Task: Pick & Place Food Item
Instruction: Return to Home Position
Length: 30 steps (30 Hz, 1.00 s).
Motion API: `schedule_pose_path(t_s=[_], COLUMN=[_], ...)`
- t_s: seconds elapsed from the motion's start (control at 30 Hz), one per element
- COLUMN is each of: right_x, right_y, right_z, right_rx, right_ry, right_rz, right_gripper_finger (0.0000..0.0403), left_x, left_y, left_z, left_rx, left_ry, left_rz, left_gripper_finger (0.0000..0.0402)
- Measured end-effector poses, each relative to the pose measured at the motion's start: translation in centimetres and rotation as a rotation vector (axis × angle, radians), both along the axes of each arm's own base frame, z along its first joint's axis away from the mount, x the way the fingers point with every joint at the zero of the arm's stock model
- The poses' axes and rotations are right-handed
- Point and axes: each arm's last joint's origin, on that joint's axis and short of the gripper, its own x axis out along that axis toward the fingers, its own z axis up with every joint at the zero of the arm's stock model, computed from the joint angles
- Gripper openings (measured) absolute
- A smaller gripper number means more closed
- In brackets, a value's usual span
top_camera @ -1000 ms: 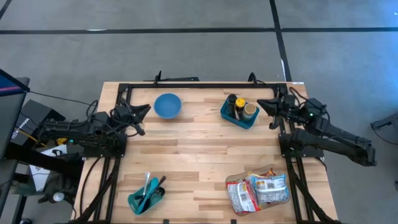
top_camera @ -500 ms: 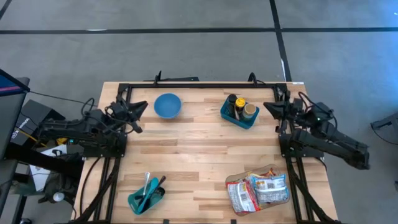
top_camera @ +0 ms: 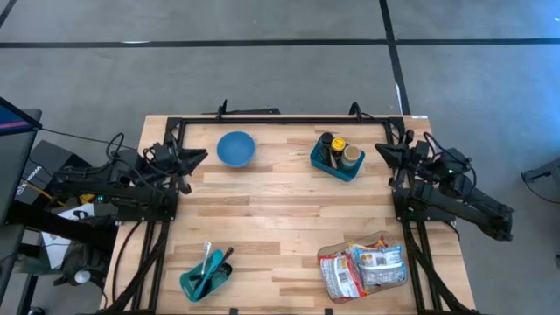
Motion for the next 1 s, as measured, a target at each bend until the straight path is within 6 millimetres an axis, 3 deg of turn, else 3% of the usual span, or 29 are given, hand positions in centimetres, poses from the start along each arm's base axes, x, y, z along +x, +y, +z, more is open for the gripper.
schedule_pose_path(t_s=[0.33, 0.67, 1.0], right_x=[1.0, 1.3, 1.3], right_y=[-0.6, -0.7, -0.7], right_z=[-2.3, -2.7, -2.8], right_rx=[0.006, -0.007, -0.001], right_ry=[-0.001, -0.041, -0.035], right_rz=[-0.021, -0.020, -0.017], right_gripper_finger=[0.0000, 0.0000, 0.0000], left_x=[-2.2, -5.5, -5.9], left_y=[0.1, 0.3, 0.3], left_z=[1.2, 1.0, 0.6], left_rx=[-0.005, -0.010, -0.005], left_ry=[-0.028, -0.122, -0.105], left_rz=[-0.007, -0.007, -0.007], left_gripper_finger=[0.0044, 0.0044, 0.0044])
